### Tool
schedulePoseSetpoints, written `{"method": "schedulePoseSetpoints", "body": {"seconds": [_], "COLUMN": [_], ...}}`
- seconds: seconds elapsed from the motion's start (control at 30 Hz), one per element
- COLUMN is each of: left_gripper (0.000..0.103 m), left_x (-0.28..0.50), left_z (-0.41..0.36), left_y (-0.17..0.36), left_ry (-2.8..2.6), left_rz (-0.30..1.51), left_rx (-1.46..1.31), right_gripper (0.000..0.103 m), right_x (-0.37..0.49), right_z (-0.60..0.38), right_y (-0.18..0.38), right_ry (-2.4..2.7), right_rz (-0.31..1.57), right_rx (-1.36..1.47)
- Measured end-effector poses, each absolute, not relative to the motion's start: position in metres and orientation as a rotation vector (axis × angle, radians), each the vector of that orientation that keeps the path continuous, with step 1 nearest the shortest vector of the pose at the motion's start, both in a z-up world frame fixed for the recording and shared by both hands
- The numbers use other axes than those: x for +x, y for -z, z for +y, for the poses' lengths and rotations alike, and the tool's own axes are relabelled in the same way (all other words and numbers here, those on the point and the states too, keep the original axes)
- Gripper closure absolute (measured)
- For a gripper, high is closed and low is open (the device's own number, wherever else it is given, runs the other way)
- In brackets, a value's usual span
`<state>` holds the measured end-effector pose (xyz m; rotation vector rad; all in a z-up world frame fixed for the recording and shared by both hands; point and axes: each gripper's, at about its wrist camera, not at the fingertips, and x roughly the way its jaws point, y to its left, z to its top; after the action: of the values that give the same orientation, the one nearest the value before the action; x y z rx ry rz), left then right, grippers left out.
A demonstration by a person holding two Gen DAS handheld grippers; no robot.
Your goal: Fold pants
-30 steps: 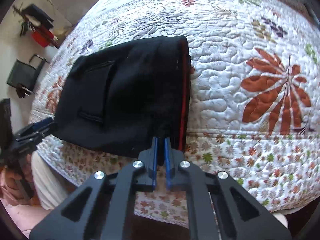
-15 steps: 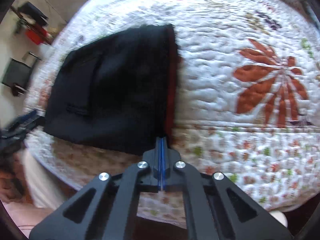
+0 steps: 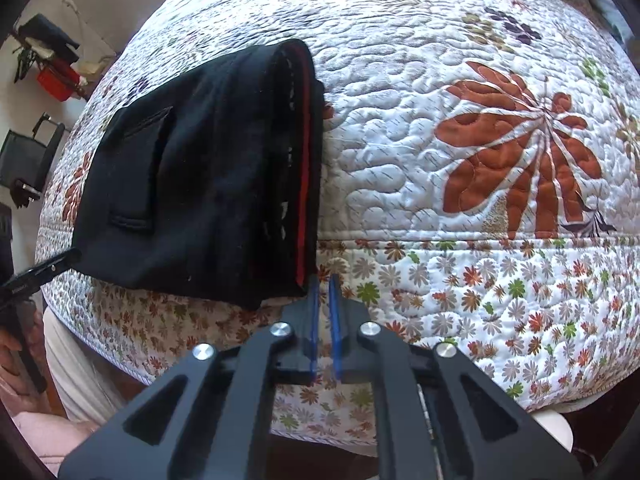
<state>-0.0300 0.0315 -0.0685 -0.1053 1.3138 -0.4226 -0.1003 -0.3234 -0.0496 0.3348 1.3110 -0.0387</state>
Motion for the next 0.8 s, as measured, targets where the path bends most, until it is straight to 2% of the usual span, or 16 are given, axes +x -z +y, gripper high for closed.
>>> {"method": "schedulePoseSetpoints", "body": {"seconds": [0.13, 0.2, 0.23, 0.33, 0.57, 0.63, 0.7, 0.8], "left_gripper": [0.018, 0.018, 0.016, 0.010, 0.010, 0.010, 0.010, 0.007], "left_x": [-0.030, -0.029, -0.027, -0.021, -0.002, 0.002, 0.006, 0.011], "left_z": [0.042, 0.041, 0.039, 0.029, 0.002, -0.005, -0.008, -0.009], "left_y": [0.072, 0.070, 0.069, 0.065, 0.072, 0.078, 0.086, 0.093], "left_ry": [0.426, 0.443, 0.453, 0.454, 0.482, 0.487, 0.500, 0.523], "left_rz": [1.319, 1.318, 1.315, 1.297, 1.308, 1.321, 1.337, 1.359], "left_rx": [-0.158, -0.170, -0.165, -0.130, -0.072, -0.046, -0.022, -0.037], "right_gripper": [0.075, 0.048, 0.044, 0.043, 0.037, 0.033, 0.020, 0.008], "right_x": [-0.104, -0.105, -0.105, -0.102, -0.066, -0.058, -0.052, -0.051], "right_z": [-0.331, -0.335, -0.336, -0.334, -0.309, -0.304, -0.306, -0.310], "right_y": [0.041, 0.032, 0.028, 0.014, 0.022, 0.035, 0.050, 0.064], "right_ry": [0.080, 0.094, 0.094, 0.092, 0.031, 0.047, 0.054, 0.059], "right_rz": [1.288, 1.262, 1.249, 1.217, 1.259, 1.299, 1.338, 1.365], "right_rx": [0.354, 0.377, 0.386, 0.370, 0.316, 0.302, 0.324, 0.328]}}
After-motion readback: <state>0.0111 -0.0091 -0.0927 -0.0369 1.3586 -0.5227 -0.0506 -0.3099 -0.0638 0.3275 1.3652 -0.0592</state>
